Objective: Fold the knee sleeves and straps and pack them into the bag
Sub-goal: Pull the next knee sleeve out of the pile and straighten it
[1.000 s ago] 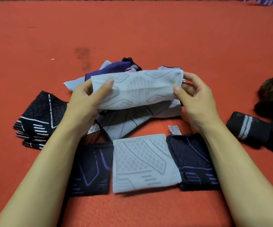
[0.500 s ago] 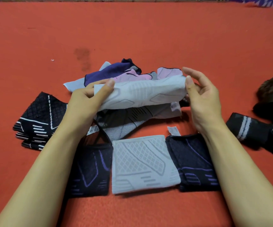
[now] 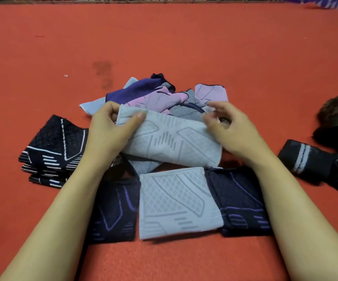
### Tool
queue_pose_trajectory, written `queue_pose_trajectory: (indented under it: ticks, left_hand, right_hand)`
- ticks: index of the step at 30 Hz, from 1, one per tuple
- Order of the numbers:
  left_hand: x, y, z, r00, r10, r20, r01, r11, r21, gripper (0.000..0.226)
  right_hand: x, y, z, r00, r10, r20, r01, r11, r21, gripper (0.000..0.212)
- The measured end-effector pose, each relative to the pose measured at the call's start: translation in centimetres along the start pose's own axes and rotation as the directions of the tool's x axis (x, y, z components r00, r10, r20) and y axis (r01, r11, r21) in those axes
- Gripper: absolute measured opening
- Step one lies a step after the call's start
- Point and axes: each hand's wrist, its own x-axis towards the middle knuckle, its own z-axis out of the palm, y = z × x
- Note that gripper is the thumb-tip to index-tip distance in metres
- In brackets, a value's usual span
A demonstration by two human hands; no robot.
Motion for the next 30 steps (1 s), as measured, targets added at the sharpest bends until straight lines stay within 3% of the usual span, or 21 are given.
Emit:
queue_pose_trajectory:
  ticks: [3, 5, 7, 9, 12, 13, 16, 18, 19, 21, 22, 24, 27, 30]
  left_hand:
    - [-0.3, 0.6, 0.1, 1.0, -0.006, 0.0, 0.006, 0.998, -0.07, 0.037]
    - [-0.5, 1.0, 0.1, 1.0, -0.02, 0.007, 0.021, 0.983, -0.181, 0.041]
    - [-0.3, 1.4, 0.0, 0.997, -0.052, 0.048, 0.066, 0.928, -0.366, 0.039]
    - [0.1, 1.5, -0.5, 0.972, -0.095, 0.214, 0.204, 0.789, -0.58, 0.037]
    - [0.6, 0.7, -1.1, 0.857, -0.076, 0.509, 0.461, 0.552, -0.695, 0.037]
    - [0.4, 0.6, -1.0, 0.82, -0.051, 0.569, 0.504, 0.534, -0.678, 0.043]
    - [-0.4, 0.9, 0.0, 0.8, -0.026, 0.6, 0.453, 0.683, -0.573, 0.051]
    - [-0.9, 1.6, 0.8, 0.841, -0.058, 0.537, 0.376, 0.777, -0.505, 0.045]
    - [-1.0, 1.7, 0.9, 0.859, -0.074, 0.506, 0.351, 0.805, -0.478, 0.042]
    - [-1.2, 1.8, 1.0, 0.87, -0.078, 0.487, 0.328, 0.828, -0.454, 0.039]
    - [-1.2, 1.9, 0.8, 0.862, -0.061, 0.504, 0.322, 0.832, -0.451, 0.039]
    - [-1.3, 2.2, 0.5, 0.833, -0.013, 0.553, 0.314, 0.834, -0.454, 0.041]
    - [-1.6, 2.3, 0.5, 0.822, 0.037, 0.569, 0.248, 0.875, -0.416, 0.039]
    - [-1.4, 1.7, 0.7, 0.863, 0.12, 0.492, 0.016, 0.965, -0.263, 0.034]
  right_hand:
    - [-0.7, 0.0, 0.7, 0.981, -0.031, 0.19, 0.097, 0.932, -0.348, 0.031]
    - [-0.6, -0.1, 0.9, 0.986, -0.101, 0.133, 0.142, 0.928, -0.345, 0.028]
    - [-0.5, -0.5, 0.6, 0.986, -0.164, 0.019, 0.163, 0.955, -0.247, 0.028]
    - [-0.4, -0.7, 0.4, 0.984, -0.164, -0.076, 0.155, 0.981, -0.113, 0.033]
    - [-0.1, -0.7, 1.1, 0.994, -0.04, -0.105, 0.061, 0.977, 0.206, 0.048]
    - [-0.2, -0.8, 1.4, 0.997, 0.009, -0.076, 0.017, 0.943, 0.333, 0.052]
    - [-0.3, -0.9, 2.0, 0.992, 0.114, 0.053, -0.125, 0.844, 0.522, 0.036]
    - [-0.5, -1.1, 1.9, 0.983, 0.103, 0.153, -0.161, 0.882, 0.443, 0.032]
    - [-0.6, -1.2, 1.9, 0.974, 0.084, 0.211, -0.164, 0.903, 0.396, 0.041]
    - [-0.8, -1.3, 1.7, 0.945, 0.102, 0.311, -0.219, 0.903, 0.369, 0.069]
    - [-1.0, -1.6, 1.6, 0.932, 0.121, 0.342, -0.255, 0.889, 0.381, 0.068]
    - [-1.4, -2.2, 1.5, 0.906, 0.117, 0.406, -0.295, 0.862, 0.411, 0.046]
    - [-1.6, -2.5, 1.4, 0.913, 0.059, 0.403, -0.269, 0.83, 0.489, 0.027]
    - [-1.3, -2.1, 1.3, 0.947, 0.024, 0.32, -0.191, 0.845, 0.499, 0.032]
